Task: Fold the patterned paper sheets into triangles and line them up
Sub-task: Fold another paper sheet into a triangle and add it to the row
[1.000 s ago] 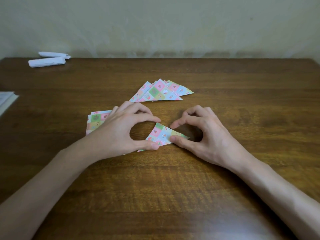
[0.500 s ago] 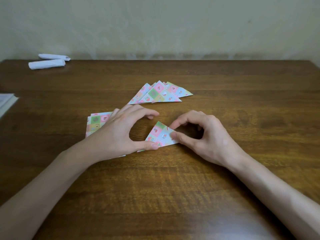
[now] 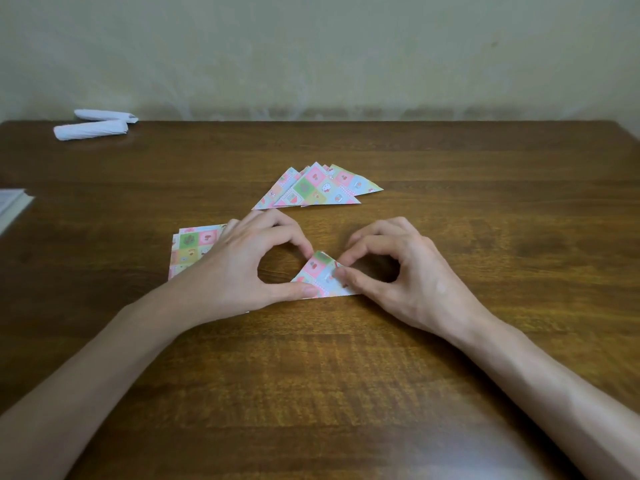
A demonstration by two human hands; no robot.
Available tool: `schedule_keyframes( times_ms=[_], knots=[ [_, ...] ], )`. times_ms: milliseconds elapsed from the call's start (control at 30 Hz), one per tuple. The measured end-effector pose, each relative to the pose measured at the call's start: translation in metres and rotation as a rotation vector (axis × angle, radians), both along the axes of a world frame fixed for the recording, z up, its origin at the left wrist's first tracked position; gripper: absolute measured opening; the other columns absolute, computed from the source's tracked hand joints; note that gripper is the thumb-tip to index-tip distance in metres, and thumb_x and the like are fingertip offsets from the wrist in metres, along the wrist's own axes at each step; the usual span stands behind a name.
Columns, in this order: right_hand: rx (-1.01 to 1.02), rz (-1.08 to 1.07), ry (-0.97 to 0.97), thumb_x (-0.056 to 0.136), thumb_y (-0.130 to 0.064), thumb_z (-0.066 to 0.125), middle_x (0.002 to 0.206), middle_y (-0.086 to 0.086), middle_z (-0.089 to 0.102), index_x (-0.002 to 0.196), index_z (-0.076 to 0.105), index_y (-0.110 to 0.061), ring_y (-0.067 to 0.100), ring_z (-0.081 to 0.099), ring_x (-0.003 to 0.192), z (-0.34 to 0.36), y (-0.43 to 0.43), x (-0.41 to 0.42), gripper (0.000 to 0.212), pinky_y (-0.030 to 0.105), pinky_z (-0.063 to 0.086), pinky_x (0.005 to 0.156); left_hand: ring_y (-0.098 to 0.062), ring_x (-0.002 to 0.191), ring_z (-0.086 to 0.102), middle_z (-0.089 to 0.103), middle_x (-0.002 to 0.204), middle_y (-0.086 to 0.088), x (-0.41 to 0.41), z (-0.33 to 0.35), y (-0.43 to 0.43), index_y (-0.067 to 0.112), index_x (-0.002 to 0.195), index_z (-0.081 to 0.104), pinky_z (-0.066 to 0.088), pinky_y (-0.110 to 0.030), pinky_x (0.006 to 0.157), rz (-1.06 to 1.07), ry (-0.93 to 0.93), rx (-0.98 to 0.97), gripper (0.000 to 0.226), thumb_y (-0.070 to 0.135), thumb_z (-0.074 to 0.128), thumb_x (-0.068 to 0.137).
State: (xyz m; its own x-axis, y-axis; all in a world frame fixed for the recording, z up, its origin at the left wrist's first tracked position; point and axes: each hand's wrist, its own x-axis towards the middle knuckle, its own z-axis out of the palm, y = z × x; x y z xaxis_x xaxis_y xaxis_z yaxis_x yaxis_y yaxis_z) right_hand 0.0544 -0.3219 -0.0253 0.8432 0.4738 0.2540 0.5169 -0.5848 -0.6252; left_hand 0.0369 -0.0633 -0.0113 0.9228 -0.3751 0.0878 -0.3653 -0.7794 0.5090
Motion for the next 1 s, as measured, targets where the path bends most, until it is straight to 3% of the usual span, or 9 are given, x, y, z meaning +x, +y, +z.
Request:
schedule_keyframes(
  times_ms=[200, 433, 500, 600, 667, 733, 833, 900, 1000],
  knots=[
    [0.153, 0.006, 0.095, 0.090, -0.033, 0.080, 0.095, -0.020, 0.073, 0.092, 0.078, -0.033, 0.008, 0.063, 0.100, 0.005, 0.001, 0.001, 0.002, 0.017, 0.039, 0.083, 0.011, 0.134, 0.033, 0.048, 0.130, 0.033, 0.000, -0.001, -0.001, 0.050, 0.130, 0.057, 0.023, -0.022, 0.106, 0.052, -0.017, 0.045, 0.070, 0.089, 0.054, 0.071],
    [0.300, 0.036, 0.124, 0.090, -0.025, 0.081, 0.092, -0.009, 0.075, 0.091, 0.080, -0.022, 0.003, 0.064, 0.077, 0.008, 0.001, 0.000, 0.003, 0.010, 0.041, 0.071, 0.006, 0.127, 0.044, 0.054, 0.121, 0.026, 0.002, -0.004, 0.000, 0.043, 0.103, 0.069, 0.022, -0.021, 0.105, 0.089, -0.026, -0.044, 0.050, 0.084, 0.057, 0.076],
    [0.306, 0.034, 0.103, 0.089, -0.025, 0.082, 0.097, -0.006, 0.073, 0.092, 0.081, -0.023, 0.006, 0.063, 0.077, 0.007, 0.001, 0.001, 0.003, 0.012, 0.040, 0.070, 0.001, 0.123, 0.051, 0.059, 0.118, 0.022, 0.002, -0.004, -0.002, 0.037, 0.099, 0.071, 0.029, -0.028, 0.105, 0.086, -0.022, -0.127, 0.043, 0.076, 0.061, 0.082],
    [0.330, 0.015, 0.080, 0.089, -0.026, 0.082, 0.100, -0.004, 0.072, 0.097, 0.080, -0.026, 0.013, 0.065, 0.077, 0.006, 0.002, 0.002, 0.008, 0.020, 0.042, 0.067, -0.008, 0.096, 0.061, 0.067, 0.097, 0.015, 0.001, 0.002, -0.006, 0.032, 0.092, 0.074, 0.040, -0.032, 0.085, 0.065, 0.002, -0.277, 0.027, 0.058, 0.069, 0.090],
    [0.379, 0.015, 0.134, 0.089, -0.024, 0.082, 0.095, -0.002, 0.074, 0.111, 0.076, -0.024, 0.017, 0.069, 0.075, 0.008, 0.004, 0.000, 0.022, 0.021, 0.046, 0.066, -0.008, 0.075, 0.052, 0.067, 0.083, 0.014, -0.001, 0.006, -0.007, 0.034, 0.088, 0.076, 0.042, -0.036, 0.073, 0.094, 0.022, -0.317, 0.018, 0.051, 0.068, 0.087],
    [0.447, 0.015, 0.229, 0.088, -0.021, 0.082, 0.088, 0.001, 0.076, 0.123, 0.071, -0.021, 0.021, 0.070, 0.072, 0.011, 0.005, -0.001, 0.036, 0.020, 0.051, 0.069, -0.015, 0.067, 0.046, 0.069, 0.080, 0.009, -0.002, 0.007, -0.007, 0.035, 0.090, 0.077, 0.046, -0.052, 0.070, 0.111, 0.038, -0.341, 0.015, 0.049, 0.070, 0.088],
    [0.448, 0.012, 0.314, 0.088, -0.022, 0.081, 0.077, 0.003, 0.076, 0.105, 0.077, -0.014, 0.016, 0.068, 0.062, 0.012, 0.005, -0.002, 0.019, 0.020, 0.054, 0.067, -0.032, 0.069, 0.049, 0.071, 0.080, 0.002, -0.004, 0.009, -0.009, 0.035, 0.091, 0.077, 0.046, -0.055, 0.065, 0.119, 0.036, -0.398, 0.014, 0.047, 0.072, 0.088],
    [0.433, 0.009, 0.331, 0.089, -0.022, 0.081, 0.073, 0.002, 0.075, 0.089, 0.078, -0.012, 0.013, 0.067, 0.059, 0.012, 0.004, -0.003, 0.010, 0.019, 0.053, 0.064, -0.030, 0.067, 0.055, 0.073, 0.081, 0.002, -0.007, 0.012, -0.012, 0.034, 0.094, 0.078, 0.048, -0.051, 0.063, 0.116, 0.051, -0.447, 0.015, 0.046, 0.073, 0.086],
    [0.441, -0.026, 0.315, 0.089, -0.021, 0.080, 0.072, 0.002, 0.075, 0.086, 0.079, -0.012, 0.011, 0.064, 0.057, 0.017, 0.002, -0.003, 0.009, 0.018, 0.051, 0.062, -0.007, 0.063, 0.065, 0.076, 0.079, 0.008, -0.009, 0.016, -0.012, 0.028, 0.092, 0.080, 0.053, -0.030, 0.064, 0.110, 0.152, -0.488, 0.017, 0.041, 0.075, 0.084]
  ],
)
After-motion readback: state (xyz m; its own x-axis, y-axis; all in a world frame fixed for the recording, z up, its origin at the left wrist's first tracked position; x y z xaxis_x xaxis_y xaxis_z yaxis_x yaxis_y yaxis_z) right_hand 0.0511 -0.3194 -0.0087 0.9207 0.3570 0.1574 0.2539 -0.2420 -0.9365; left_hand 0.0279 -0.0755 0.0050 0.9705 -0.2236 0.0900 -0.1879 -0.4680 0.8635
